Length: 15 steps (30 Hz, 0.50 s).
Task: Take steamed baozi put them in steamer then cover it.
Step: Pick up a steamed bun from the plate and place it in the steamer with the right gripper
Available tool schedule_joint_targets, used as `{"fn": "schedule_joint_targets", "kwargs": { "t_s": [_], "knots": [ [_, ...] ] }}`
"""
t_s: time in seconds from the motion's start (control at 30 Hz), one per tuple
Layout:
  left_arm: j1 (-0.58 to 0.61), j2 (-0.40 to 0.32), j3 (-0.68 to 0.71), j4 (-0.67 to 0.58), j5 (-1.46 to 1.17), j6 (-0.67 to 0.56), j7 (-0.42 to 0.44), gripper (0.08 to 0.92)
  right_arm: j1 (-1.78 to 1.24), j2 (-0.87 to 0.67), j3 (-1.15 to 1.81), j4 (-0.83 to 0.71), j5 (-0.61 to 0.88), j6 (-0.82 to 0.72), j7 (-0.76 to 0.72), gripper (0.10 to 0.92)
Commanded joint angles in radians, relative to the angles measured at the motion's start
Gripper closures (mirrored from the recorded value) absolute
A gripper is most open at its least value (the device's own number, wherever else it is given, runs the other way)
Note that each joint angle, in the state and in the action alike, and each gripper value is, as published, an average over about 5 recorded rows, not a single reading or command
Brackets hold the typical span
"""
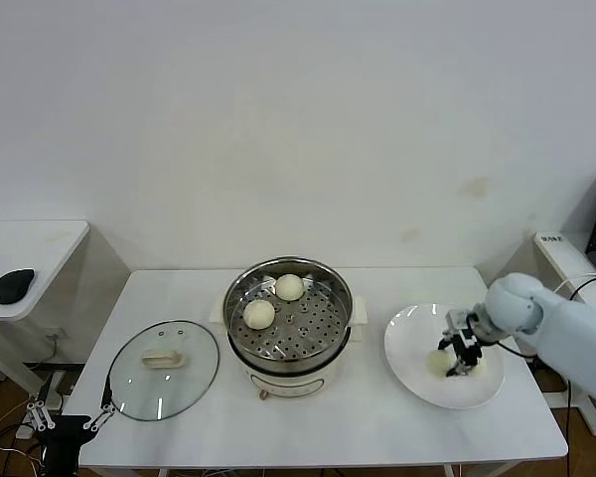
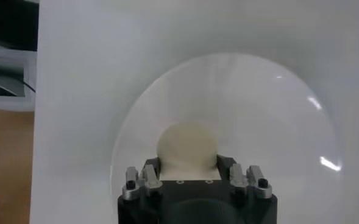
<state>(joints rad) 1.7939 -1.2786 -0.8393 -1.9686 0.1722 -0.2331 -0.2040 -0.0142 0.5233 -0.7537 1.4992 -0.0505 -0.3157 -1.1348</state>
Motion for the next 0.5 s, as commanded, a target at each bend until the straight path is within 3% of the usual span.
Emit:
{"fn": "schedule_joint_targets", "kwargs": {
  "t_s": [0.03,0.3,0.5],
  "knots": [
    [-0.006,0.007,0.004,-0.001,-0.003,0.001,0.001,0.177,0.408,0.015,-0.172,0.032,0.154,-0.005,-0.02,0.448],
    [-0.005,0.011,0.004,0.003,-0.013,-0.005,-0.006,0.177,0.684,0.218,-0.339,0.031,0.266,-0.013,-0.006,0.448],
    [-0.007,0.004,-0.004,-0.01,-0.018,-0.003,-0.004,0.177,0.711,0.422,-0.4,-0.007,0.315,0.003,0.036,0.448]
  ]
}}
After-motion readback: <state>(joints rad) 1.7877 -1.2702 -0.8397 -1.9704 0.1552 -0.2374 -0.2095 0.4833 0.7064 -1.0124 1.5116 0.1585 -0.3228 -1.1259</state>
